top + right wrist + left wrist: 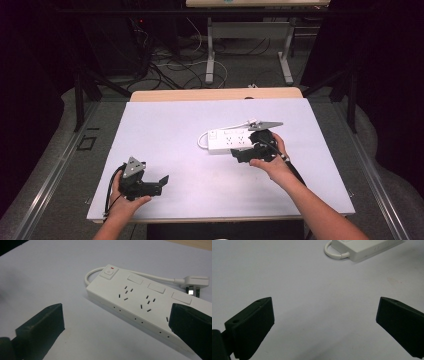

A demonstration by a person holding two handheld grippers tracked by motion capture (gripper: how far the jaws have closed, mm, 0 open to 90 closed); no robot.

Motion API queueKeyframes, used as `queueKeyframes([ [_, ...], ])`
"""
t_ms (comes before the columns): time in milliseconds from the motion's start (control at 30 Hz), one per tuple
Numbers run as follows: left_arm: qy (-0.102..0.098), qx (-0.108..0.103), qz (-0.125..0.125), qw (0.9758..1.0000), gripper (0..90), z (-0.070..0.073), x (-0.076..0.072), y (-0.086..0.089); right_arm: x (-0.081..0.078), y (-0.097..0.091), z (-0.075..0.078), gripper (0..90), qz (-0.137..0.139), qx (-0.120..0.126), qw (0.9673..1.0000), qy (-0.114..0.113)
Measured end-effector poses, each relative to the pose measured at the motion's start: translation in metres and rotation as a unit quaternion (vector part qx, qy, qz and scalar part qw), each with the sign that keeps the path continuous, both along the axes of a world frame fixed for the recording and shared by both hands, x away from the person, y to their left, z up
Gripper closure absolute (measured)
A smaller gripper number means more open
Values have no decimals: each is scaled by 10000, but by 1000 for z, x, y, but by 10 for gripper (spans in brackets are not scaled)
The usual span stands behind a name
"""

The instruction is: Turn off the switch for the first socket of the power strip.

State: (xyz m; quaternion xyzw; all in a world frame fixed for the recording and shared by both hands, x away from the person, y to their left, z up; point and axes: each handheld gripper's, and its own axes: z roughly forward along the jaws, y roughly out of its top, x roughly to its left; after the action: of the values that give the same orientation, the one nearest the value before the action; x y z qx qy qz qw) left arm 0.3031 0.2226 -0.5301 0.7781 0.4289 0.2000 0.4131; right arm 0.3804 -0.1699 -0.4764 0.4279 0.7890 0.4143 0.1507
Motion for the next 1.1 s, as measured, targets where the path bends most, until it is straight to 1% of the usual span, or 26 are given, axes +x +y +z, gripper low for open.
queueKeyframes([
  [33, -13, 20, -2, 10000, 19, 0, 0, 0, -2, -4, 2, 0, -10, 21, 10000, -4],
  [67, 19, -19, 4, 10000, 19, 0, 0, -1, -4, -7, 3, 0, -26, 80, 10000, -43],
  [100, -9, 26, -19, 10000, 19, 0, 0, 0, -7, -11, 4, 0, -27, 123, 9999, -59],
  [133, 3, 9, -5, 10000, 19, 0, 0, 0, -9, -14, 6, 0, -53, 173, 9998, -17],
  [167, 7, -24, -3, 10000, 19, 0, 0, 0, -11, -18, 6, 0, -56, 155, 9998, -64],
  [200, 5, -20, -5, 10000, 19, 0, 0, 0, -14, -22, 7, 0, -101, 180, 9998, -64],
  [233, -15, -34, -2, 10000, 19, 0, 0, 0, -16, -26, 6, 1, -85, 187, 9997, -137],
  [400, -16, -27, -15, 10000, 19, 0, 0, 1, -33, -48, 7, 10, -188, 302, 9990, -256],
  [467, -14, -32, -3, 10000, 19, 0, -1, 1, -39, -55, 5, 11, -240, 301, 9988, -305],
  [533, 4, -29, 4, 10000, 19, 0, -1, 0, -46, -62, 4, 11, -263, 256, 9988, -319],
  [633, 2, -30, 10, 10000, 19, 0, -1, 0, -54, -71, 3, 10, -344, 154, 9984, -430],
  [667, -19, 12, 6, 10000, 19, 0, -1, 0, -57, -74, 3, 10, -360, 129, 9983, -447],
  [700, -10, -26, 10, 10000, 19, 0, -1, 0, -59, -77, 3, 10, -378, 117, 9980, -484],
  [833, 1, -15, 16, 10000, 19, 0, -1, 0, -68, -88, 3, 10, -459, 206, 9968, -616],
  [967, 1, -10, 22, 10000, 19, -1, 0, -1, -75, -96, 1, 11, -526, 213, 9957, -729],
  [1000, -6, 7, 21, 10000, 19, 0, 0, -1, -77, -97, 1, 11, -550, 223, 9956, -719],
  [1033, -25, 40, 17, 10000, 19, 0, 0, -1, -78, -99, -1, 10, -527, 175, 9957, -743],
  [1067, -24, 44, 18, 10000, 19, 0, 0, -1, -79, -99, -2, 11, -519, 203, 9958, -725],
  [1100, -10, 22, 20, 10000, 19, -1, 0, -1, -80, -100, -4, 11, -542, 181, 9956, -740],
])
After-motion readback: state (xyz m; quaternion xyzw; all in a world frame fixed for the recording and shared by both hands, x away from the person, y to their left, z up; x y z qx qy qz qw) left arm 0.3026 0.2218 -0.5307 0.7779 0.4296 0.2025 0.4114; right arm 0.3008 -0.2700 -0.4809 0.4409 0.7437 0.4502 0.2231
